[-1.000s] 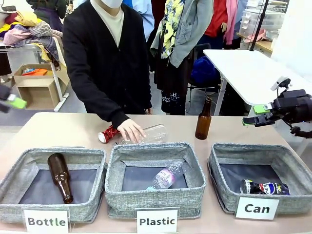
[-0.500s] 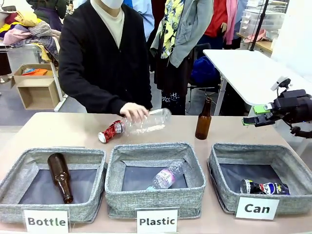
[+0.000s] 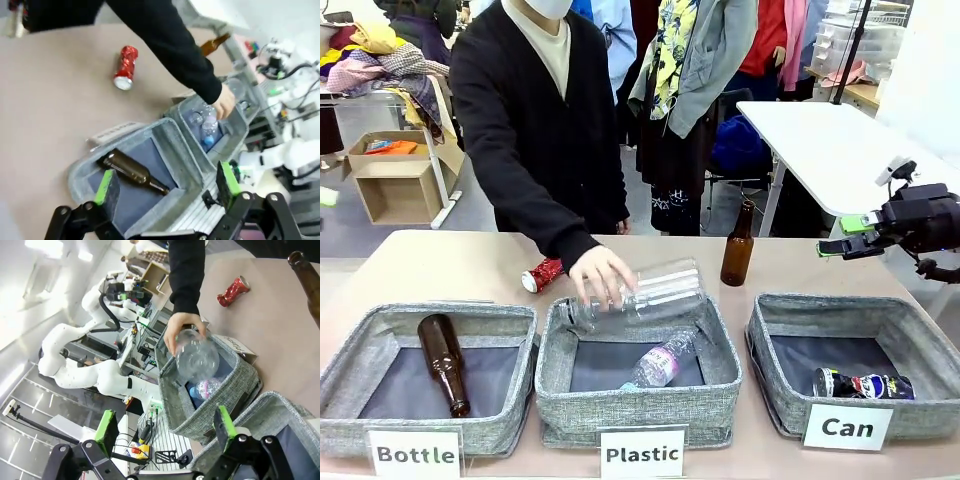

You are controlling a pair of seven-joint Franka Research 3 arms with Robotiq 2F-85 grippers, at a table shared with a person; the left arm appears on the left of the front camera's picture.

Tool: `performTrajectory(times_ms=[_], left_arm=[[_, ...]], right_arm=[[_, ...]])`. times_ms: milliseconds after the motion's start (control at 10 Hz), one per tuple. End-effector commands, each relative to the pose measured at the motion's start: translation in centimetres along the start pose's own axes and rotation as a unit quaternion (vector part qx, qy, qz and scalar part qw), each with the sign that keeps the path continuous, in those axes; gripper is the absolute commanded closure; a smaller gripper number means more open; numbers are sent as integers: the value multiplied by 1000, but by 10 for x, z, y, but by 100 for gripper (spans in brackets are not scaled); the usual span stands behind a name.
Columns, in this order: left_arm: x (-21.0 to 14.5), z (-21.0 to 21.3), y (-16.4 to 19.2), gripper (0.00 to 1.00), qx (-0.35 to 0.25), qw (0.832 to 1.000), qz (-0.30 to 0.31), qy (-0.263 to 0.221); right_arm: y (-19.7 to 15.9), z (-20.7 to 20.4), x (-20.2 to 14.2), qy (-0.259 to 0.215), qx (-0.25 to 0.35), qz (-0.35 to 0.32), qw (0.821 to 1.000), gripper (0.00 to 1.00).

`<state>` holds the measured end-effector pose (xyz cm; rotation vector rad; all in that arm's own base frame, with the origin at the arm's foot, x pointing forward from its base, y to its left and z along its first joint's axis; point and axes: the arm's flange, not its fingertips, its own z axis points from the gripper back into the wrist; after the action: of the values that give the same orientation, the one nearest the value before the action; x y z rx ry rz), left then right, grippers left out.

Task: Sort the can waste into the basket.
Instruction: Pick up the can waste from the table and place it in the right Fabric basket.

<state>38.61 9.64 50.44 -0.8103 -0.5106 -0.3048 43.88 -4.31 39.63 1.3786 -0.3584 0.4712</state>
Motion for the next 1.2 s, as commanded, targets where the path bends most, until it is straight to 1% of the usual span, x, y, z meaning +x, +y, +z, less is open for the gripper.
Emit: performTrajectory(times_ms=[0,100,200,400,500,600,800,900,1000,1100], left_arm=[[32,-11,2,0,12,999,-14,48],[30,-6,3,0,3,999,-19,43],[17,7,9,0,-5,1000,-12,20],[-35,41,26,0,-28,998,4,-52],[-58,47,31,0,-33,998,6,-58],[-73,49,36,0,-31,997,23,-68],[-82,45,43,0,-42,997,19,-64],[-79,43,41,0,-38,997,18,-59],[-69,40,35,0,-31,998,8,-47],[-51,34,23,0,-16,999,-1,-30]], right_arm=[[2,1,0,5,-3,10,1000,0],[2,1,0,5,-3,10,1000,0],[2,1,0,5,-3,10,1000,0],[2,1,0,5,-3,10,1000,0],[2,1,0,5,-3,10,1000,0],[2,1,0,5,-3,10,1000,0],[2,1,0,5,-3,10,1000,0],[2,1,0,5,-3,10,1000,0],[2,1,0,5,-3,10,1000,0],[2,1,0,5,-3,10,1000,0]])
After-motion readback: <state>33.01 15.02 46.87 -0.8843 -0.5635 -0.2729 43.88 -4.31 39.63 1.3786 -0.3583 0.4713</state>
